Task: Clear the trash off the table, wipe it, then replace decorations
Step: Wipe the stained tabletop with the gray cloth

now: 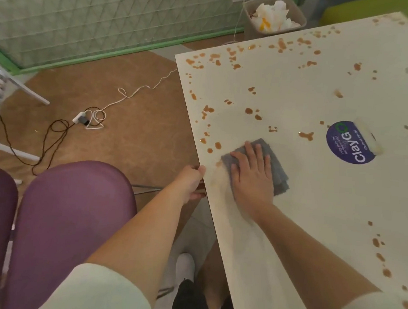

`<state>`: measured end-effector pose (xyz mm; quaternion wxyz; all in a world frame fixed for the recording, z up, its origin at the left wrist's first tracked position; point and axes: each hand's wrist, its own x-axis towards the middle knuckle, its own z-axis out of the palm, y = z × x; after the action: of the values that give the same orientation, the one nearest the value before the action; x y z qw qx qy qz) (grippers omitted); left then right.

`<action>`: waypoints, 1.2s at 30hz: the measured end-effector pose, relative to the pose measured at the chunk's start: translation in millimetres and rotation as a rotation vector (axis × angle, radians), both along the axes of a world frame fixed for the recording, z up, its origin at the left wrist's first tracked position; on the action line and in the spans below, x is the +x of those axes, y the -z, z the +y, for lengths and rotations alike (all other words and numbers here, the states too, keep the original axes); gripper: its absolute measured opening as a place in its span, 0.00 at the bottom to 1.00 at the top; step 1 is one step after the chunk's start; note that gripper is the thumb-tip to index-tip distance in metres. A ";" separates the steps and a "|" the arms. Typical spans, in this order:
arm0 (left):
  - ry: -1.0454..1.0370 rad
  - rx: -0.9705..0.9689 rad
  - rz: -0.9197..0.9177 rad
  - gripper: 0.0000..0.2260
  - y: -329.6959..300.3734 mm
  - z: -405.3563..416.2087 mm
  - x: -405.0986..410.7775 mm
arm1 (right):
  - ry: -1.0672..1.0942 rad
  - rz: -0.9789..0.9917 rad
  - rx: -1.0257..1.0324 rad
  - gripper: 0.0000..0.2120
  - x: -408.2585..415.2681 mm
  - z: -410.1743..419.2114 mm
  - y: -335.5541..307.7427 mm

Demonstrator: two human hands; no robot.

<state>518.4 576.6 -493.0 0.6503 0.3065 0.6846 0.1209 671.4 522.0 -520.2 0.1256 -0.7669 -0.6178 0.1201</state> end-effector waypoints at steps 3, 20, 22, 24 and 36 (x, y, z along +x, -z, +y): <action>0.043 -0.022 -0.022 0.14 0.4 3.5 -5.0 | -0.136 0.007 -0.008 0.21 -29.1 -34.9 0.1; 0.145 -0.017 -0.055 0.13 -3.1 8.5 -14.3 | 0.088 -0.059 -0.038 0.23 -13.9 -8.7 5.0; 0.136 -0.012 -0.061 0.14 -2.7 8.5 -14.9 | 0.224 -0.053 -0.049 0.24 -6.4 1.9 5.2; 0.131 -0.015 -0.061 0.14 -1.9 8.3 -14.4 | 0.265 -0.074 -0.013 0.25 -25.6 -4.0 5.3; 0.177 0.011 -0.021 0.15 -3.3 10.5 -12.0 | 0.340 -0.100 -0.025 0.27 -37.0 -22.9 8.4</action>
<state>506.4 587.1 -489.7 0.6639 0.3681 0.6472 0.0699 634.4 499.1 -528.6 0.1037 -0.8669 -0.4831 0.0667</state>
